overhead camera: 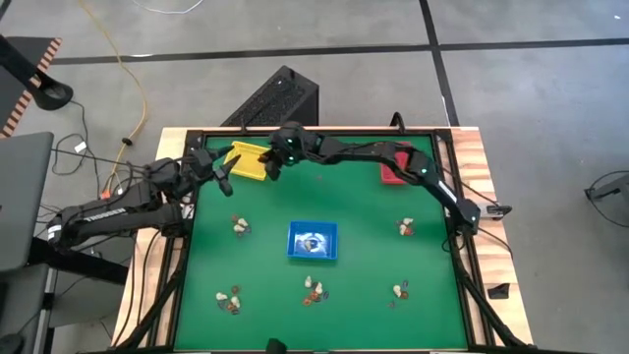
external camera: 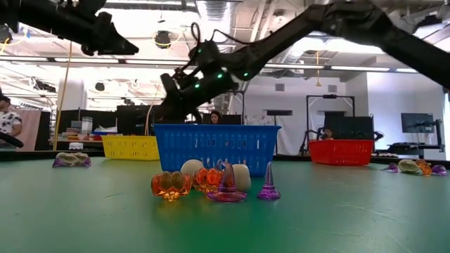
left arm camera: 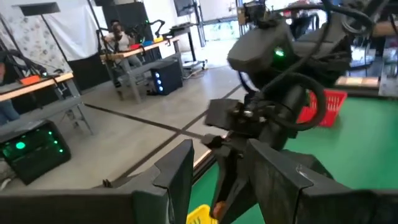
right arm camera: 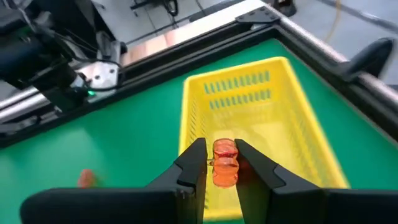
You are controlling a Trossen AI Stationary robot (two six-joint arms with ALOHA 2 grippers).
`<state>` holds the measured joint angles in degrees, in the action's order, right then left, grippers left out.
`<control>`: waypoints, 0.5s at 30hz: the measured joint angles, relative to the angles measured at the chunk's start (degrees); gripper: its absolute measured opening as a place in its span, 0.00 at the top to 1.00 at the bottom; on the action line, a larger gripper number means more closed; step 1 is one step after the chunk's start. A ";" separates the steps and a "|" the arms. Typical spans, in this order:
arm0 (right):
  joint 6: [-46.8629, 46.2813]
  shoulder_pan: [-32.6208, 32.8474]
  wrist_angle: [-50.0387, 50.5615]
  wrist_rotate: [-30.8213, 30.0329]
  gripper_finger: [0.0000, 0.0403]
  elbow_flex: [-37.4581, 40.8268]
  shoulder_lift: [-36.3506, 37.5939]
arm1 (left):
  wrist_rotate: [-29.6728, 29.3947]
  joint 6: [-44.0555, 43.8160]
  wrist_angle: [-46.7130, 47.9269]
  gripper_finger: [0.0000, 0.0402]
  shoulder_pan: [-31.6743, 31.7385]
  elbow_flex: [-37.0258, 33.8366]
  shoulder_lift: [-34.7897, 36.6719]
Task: Sort Halloween decoration
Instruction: Put the orange pumpkin toy into the yellow bin
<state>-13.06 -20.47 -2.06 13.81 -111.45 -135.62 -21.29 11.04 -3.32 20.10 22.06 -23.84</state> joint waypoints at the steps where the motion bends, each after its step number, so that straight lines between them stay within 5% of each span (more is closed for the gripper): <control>1: -0.37 0.02 0.17 0.70 0.77 -1.83 -1.33 | 0.01 0.55 0.05 0.65 0.00 0.00 -0.06; 8: -0.57 0.92 0.33 1.66 0.74 -9.02 -7.62 | -0.01 2.05 -0.01 0.65 0.00 0.00 -0.13; 15: -0.57 0.46 0.55 0.81 0.56 -9.98 -7.61 | -0.01 3.01 -0.06 0.65 0.00 0.00 -0.13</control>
<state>-13.63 -20.01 -1.51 14.62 -121.43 -143.23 -21.30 14.05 -3.38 20.10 22.06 -23.97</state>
